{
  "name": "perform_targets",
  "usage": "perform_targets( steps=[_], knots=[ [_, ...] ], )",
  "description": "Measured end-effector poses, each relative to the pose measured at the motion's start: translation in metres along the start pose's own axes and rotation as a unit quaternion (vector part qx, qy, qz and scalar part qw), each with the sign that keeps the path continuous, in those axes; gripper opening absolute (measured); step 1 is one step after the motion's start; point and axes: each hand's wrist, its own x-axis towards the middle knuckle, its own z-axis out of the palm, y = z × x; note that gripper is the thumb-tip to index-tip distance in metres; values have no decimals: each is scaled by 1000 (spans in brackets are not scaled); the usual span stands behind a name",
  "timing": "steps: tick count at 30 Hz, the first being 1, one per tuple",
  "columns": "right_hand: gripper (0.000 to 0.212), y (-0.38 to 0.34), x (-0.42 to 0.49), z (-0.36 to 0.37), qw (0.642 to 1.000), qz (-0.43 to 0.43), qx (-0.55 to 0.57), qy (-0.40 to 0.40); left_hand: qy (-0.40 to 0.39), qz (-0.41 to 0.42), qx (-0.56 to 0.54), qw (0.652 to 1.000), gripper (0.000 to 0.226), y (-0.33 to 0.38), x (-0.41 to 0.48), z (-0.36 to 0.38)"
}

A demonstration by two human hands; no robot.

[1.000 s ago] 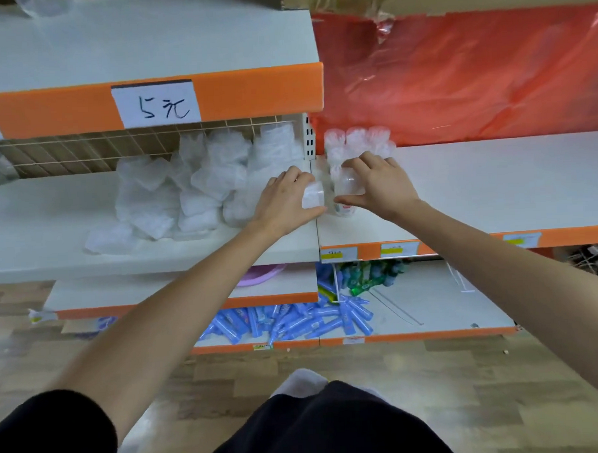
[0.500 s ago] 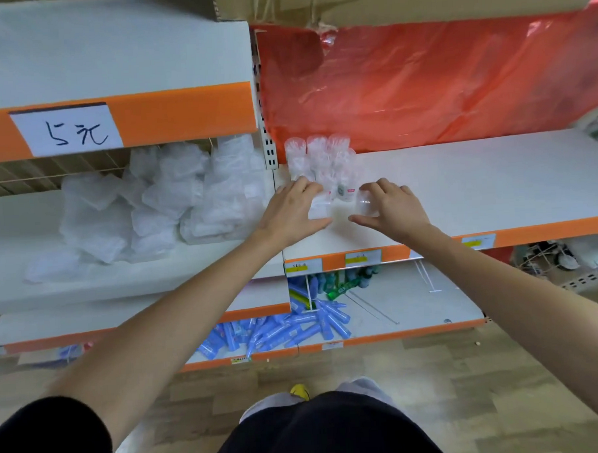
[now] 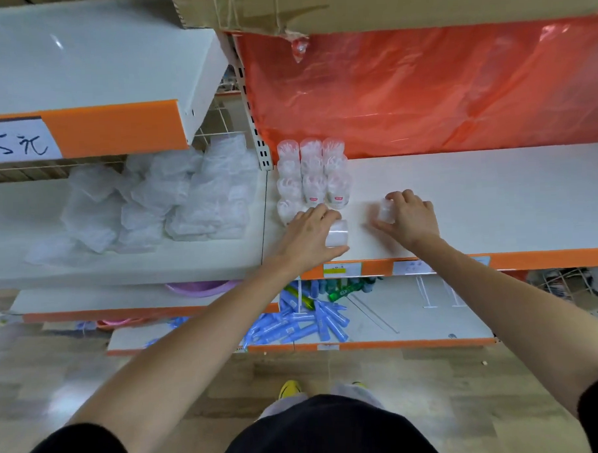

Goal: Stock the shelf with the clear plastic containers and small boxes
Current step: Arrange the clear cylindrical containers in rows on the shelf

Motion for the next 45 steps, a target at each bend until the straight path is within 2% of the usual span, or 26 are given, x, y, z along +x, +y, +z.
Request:
perform_targets(
  steps=[10,15,19,21,22,23,25,28,31,34,37,41,43,45],
  knots=[
    [76,6,-3,9,999,-17,-35,-15,13,-31,-12,999,58,-8,-3,19],
    [84,6,-4,6,999,-44,-16,28,10,-44,-22,999,59,-12,-4,25],
    [64,0,-11,7,991,-52,35,121,10,-43,-32,999,60,-14,-5,27],
    [45,-11,-18,6,977,-56,101,181,10,-35,-35,999,60,-15,-7,27],
    [36,-18,-22,5,970,-56,152,183,12,-29,-35,999,60,-15,-8,27],
    [29,-27,-25,4,962,-46,220,153,15,-23,-35,999,60,-15,-8,27],
    [19,-45,-32,3,935,-8,354,29,21,-12,-38,999,62,-17,-10,25],
    [21,-61,-37,9,899,10,425,-107,39,12,-51,998,60,-19,-12,22],
    [25,-66,-41,14,848,45,488,-202,46,42,-62,996,55,-22,-12,18],
    [23,-66,-42,19,819,61,526,-220,37,57,-66,996,56,-24,-12,17],
    [22,-68,-43,20,799,82,564,-192,66,66,-43,995,62,-25,-12,20],
    [26,-67,-43,22,753,137,623,-159,130,7,-30,991,75,-17,-24,22],
    [27,-65,-43,26,733,160,644,-150,172,-49,-71,981,63,-13,-37,25],
    [30,-65,-44,29,708,180,667,-144,165,-119,-158,966,43,-11,-46,31]
  ],
)
